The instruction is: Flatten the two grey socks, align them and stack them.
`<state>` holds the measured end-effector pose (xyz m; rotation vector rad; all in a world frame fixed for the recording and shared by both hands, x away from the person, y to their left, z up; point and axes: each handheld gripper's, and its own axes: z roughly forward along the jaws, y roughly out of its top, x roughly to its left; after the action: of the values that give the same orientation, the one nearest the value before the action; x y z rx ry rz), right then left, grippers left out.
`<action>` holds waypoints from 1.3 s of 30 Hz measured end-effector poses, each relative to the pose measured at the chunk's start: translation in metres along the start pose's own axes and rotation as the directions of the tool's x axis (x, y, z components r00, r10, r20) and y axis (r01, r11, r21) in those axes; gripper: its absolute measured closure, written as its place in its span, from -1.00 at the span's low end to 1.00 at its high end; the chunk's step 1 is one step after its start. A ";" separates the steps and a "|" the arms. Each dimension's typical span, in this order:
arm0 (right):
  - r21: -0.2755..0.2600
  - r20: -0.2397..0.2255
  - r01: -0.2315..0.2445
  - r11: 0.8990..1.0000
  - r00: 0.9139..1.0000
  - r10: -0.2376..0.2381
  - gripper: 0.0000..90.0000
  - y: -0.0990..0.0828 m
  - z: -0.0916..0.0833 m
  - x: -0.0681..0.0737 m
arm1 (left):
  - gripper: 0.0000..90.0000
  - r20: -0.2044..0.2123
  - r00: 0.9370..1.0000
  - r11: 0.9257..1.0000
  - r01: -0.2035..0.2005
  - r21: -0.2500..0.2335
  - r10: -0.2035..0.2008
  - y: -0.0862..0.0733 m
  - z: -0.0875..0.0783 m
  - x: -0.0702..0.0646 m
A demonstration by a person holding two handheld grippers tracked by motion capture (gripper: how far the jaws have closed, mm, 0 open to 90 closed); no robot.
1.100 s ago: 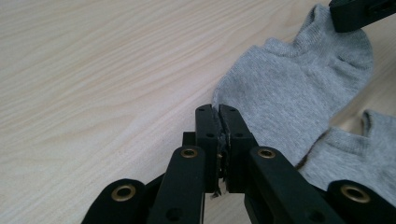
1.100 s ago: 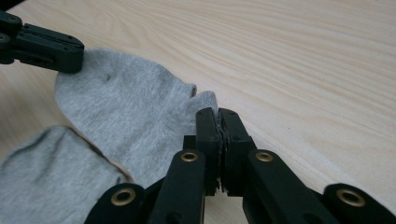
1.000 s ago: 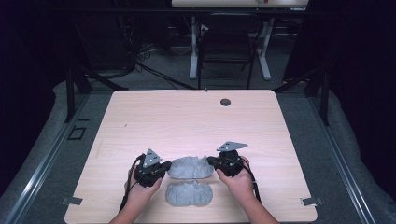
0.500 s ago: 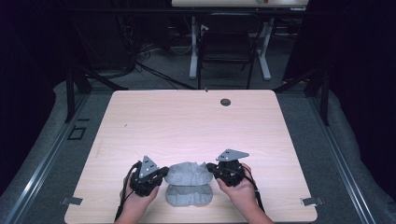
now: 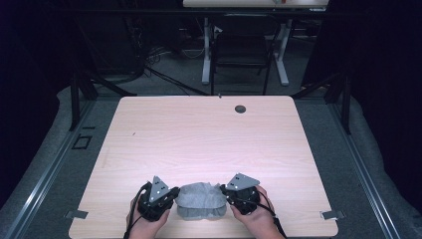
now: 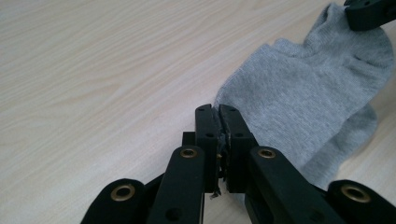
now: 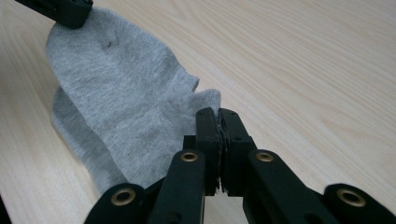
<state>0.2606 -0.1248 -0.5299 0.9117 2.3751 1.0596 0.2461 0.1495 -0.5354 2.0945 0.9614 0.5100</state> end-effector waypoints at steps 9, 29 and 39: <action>0.021 -0.001 0.039 0.999 0.999 -0.039 0.95 -0.008 -0.001 0.011 | 0.94 -0.008 1.000 1.000 -0.007 0.014 0.007 -0.013 0.001 -0.005; 0.048 -0.020 0.026 0.999 0.999 -0.025 0.95 -0.017 0.007 0.012 | 0.94 0.003 1.000 0.998 -0.019 0.068 0.019 -0.023 0.008 -0.010; 0.084 -0.024 0.032 0.996 0.999 -0.030 0.89 -0.022 0.013 0.011 | 0.89 0.009 1.000 0.996 -0.018 0.086 0.017 -0.027 0.013 -0.010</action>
<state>0.2516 -0.1215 -0.5559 0.8937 2.4609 0.9692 0.2352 0.1466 -0.5651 2.1822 0.9765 0.4762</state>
